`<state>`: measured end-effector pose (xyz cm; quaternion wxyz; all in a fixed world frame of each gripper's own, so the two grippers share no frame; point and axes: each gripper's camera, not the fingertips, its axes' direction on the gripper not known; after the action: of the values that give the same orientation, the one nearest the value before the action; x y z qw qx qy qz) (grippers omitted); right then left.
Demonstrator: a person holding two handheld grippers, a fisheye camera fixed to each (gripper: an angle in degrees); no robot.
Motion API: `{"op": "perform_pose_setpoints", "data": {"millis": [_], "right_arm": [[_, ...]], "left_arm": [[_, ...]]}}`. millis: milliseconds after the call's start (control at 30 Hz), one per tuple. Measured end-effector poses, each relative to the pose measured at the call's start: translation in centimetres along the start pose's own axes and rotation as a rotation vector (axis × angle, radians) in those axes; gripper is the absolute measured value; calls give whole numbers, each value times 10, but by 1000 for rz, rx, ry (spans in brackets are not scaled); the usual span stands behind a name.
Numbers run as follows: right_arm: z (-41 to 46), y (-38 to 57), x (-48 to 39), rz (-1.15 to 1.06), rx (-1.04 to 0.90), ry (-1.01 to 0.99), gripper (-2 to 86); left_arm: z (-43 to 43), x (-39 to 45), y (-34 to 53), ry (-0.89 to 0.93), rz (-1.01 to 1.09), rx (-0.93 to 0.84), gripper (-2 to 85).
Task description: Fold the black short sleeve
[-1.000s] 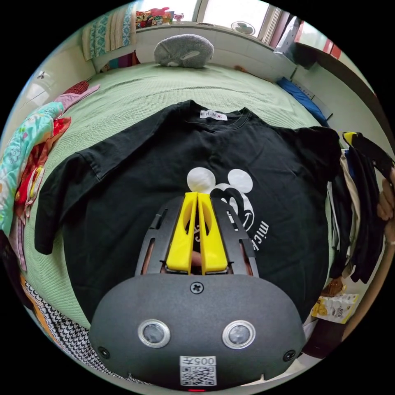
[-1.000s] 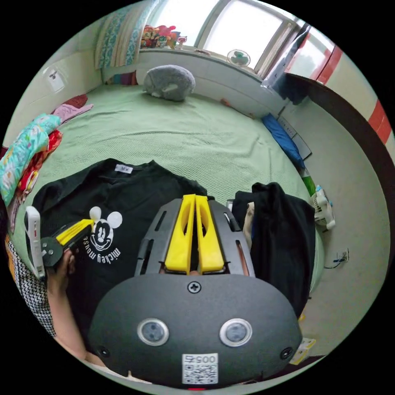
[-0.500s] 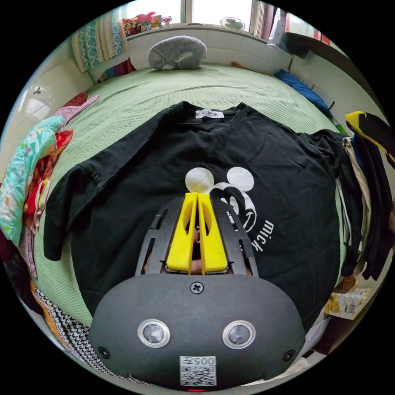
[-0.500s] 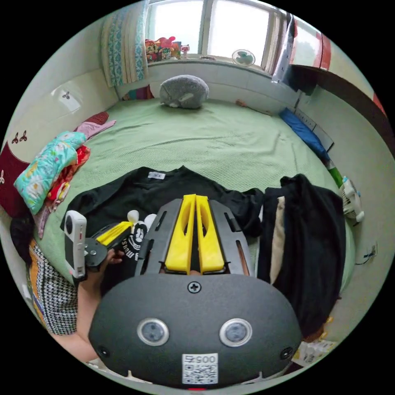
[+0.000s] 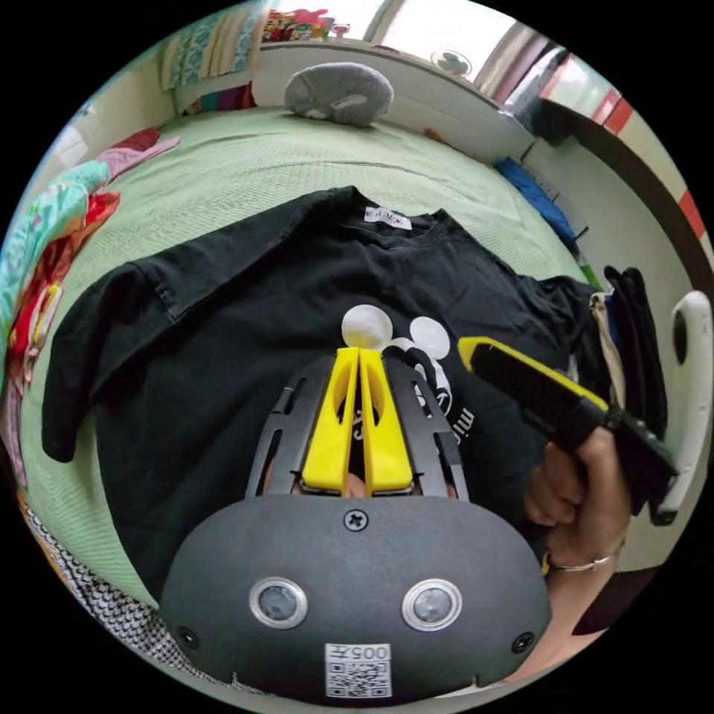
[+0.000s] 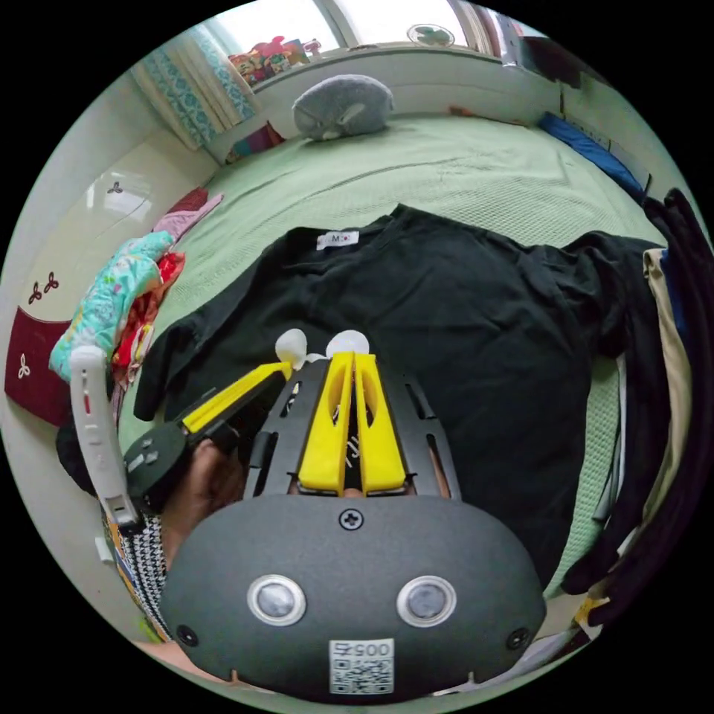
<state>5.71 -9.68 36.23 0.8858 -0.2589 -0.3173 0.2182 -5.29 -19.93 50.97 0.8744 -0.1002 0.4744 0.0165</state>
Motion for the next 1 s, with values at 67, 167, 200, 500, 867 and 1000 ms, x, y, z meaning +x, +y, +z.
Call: {"op": "perform_pose_setpoints", "data": {"millis": [67, 167, 200, 500, 867, 1000], "right_arm": [[-2, 2, 8, 14, -12, -108, -11], [-16, 7, 6, -76, 52, -212, -10], [-17, 7, 7, -94, 55, -204, -10], [9, 11, 47, -27, 4, -225, -10], [27, 17, 64, -21, 9, -229, -9], [35, 20, 65, -17, 3, -239, -9]], "left_arm": [[-16, -8, 3, 101, -11, 65, -3], [-40, -14, 9, -52, 7, 137, -3], [-44, -16, 10, -86, 17, 143, -3], [-57, -71, 3, -327, 95, 81, -3], [-48, -73, -18, -438, 260, 43, 0], [-59, -76, -14, -461, 281, 110, 7]]}}
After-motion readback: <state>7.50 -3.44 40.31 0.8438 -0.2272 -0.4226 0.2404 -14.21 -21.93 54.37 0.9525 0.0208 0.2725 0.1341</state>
